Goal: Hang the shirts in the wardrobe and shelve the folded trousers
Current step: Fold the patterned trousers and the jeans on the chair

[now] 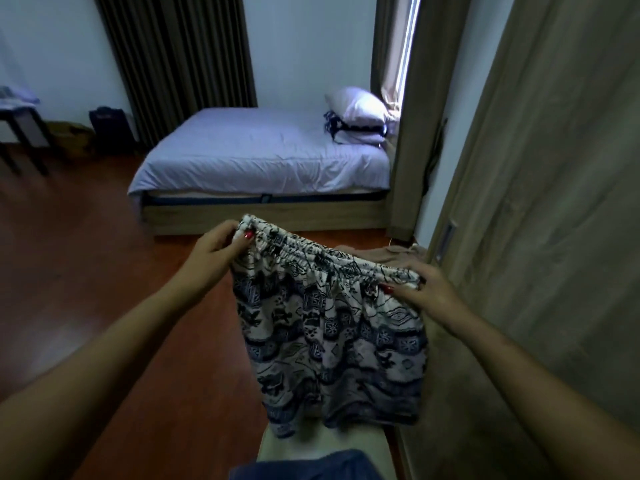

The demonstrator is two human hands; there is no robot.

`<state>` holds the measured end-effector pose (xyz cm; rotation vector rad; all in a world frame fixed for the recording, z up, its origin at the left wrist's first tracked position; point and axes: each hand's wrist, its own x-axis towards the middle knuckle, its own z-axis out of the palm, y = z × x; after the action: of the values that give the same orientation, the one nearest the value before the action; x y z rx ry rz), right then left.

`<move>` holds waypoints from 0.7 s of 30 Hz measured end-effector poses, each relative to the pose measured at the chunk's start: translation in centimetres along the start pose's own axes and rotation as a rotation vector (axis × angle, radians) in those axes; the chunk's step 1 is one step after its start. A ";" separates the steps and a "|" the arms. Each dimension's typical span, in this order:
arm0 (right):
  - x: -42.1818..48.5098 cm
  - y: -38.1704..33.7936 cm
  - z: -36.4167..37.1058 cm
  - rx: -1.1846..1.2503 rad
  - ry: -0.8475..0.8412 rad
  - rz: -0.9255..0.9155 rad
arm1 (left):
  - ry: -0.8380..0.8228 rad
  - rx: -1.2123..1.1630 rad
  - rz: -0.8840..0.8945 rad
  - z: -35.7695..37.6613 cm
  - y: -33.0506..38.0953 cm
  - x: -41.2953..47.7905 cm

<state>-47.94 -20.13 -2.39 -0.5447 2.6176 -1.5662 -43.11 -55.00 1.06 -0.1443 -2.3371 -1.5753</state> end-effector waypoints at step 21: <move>0.0 -6.0 9.4 0.313 0.270 0.053 | 0.024 -0.440 -0.338 10.4 1.9 -3.6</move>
<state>-44.23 -30.66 -1.83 -0.2553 2.4534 -2.1075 -41.39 -44.37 -1.95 0.1815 -2.0378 -2.2248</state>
